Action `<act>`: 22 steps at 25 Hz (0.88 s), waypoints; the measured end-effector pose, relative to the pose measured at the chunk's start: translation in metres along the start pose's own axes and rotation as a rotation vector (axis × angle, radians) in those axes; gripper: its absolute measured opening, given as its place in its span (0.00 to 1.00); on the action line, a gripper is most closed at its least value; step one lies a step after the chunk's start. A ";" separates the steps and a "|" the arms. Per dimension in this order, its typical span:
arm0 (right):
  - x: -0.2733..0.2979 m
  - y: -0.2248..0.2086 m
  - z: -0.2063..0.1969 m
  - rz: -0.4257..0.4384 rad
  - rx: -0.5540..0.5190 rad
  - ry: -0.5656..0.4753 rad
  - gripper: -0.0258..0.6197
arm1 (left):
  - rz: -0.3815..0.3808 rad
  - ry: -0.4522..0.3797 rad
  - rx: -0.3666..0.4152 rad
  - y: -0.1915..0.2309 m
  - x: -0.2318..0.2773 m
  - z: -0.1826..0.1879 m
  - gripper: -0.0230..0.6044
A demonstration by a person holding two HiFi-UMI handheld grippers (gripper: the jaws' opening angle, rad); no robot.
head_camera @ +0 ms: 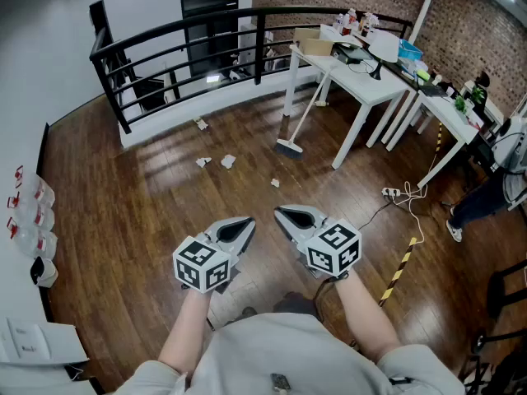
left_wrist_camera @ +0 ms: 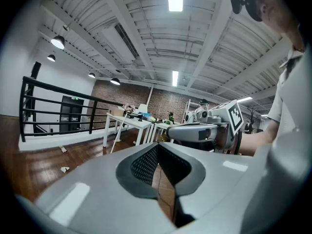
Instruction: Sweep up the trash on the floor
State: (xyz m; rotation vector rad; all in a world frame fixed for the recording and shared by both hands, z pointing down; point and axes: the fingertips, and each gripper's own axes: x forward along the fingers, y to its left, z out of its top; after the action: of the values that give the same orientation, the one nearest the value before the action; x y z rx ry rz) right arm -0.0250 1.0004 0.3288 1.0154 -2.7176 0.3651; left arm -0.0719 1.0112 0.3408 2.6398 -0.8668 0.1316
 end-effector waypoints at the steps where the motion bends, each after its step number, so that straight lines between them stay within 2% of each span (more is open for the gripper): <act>1: 0.003 -0.008 -0.002 -0.004 0.000 0.004 0.04 | -0.002 0.002 0.008 0.003 0.005 0.001 0.04; 10: 0.027 -0.087 0.008 -0.038 0.021 -0.004 0.04 | -0.035 0.038 0.019 0.039 0.072 0.015 0.04; 18: 0.049 -0.226 0.030 -0.062 0.036 -0.030 0.04 | -0.048 0.058 0.029 0.088 0.191 0.046 0.04; 22: 0.056 -0.291 0.049 -0.043 0.029 -0.038 0.04 | -0.049 0.049 0.025 0.104 0.251 0.070 0.04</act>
State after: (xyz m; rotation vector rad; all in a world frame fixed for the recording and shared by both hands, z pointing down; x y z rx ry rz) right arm 0.1212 0.7388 0.3429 1.0975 -2.7267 0.3824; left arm 0.0676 0.7685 0.3563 2.6666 -0.7894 0.1944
